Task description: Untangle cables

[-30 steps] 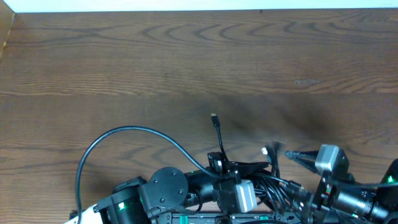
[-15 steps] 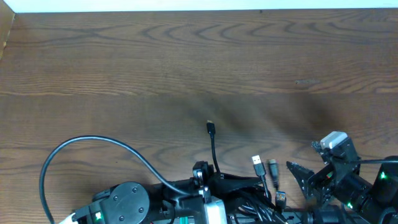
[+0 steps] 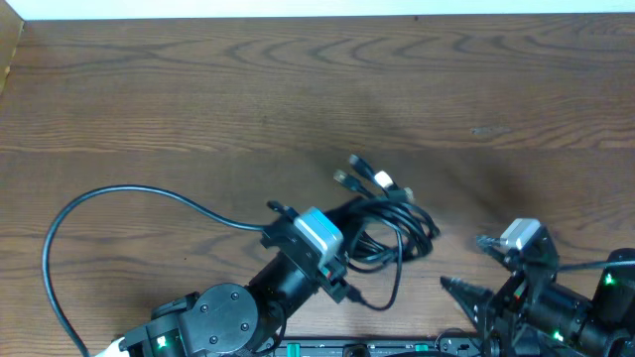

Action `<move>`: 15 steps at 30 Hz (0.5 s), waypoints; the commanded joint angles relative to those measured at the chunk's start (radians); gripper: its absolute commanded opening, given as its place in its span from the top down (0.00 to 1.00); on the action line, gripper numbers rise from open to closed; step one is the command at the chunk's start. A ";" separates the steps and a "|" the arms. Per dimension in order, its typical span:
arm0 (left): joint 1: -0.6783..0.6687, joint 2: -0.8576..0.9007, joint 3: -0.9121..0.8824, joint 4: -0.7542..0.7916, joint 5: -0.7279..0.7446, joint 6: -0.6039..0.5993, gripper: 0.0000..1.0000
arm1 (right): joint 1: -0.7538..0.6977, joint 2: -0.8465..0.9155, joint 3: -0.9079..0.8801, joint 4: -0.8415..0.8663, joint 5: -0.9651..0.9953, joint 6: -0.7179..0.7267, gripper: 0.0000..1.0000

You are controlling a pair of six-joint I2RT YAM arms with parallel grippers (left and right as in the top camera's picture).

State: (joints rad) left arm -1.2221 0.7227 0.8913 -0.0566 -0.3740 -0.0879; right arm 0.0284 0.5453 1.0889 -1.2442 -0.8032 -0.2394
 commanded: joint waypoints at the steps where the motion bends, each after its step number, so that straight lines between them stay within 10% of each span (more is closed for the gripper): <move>1: -0.002 0.002 0.032 0.008 -0.122 -0.072 0.93 | -0.001 0.005 -0.005 0.000 -0.233 -0.105 0.24; 15: -0.002 0.067 0.032 0.009 -0.158 -0.241 0.93 | -0.001 0.005 -0.005 0.183 -0.280 -0.106 0.46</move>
State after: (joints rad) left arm -1.2221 0.7933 0.8913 -0.0570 -0.5079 -0.2741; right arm 0.0284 0.5453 1.0885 -1.0847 -1.0779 -0.3550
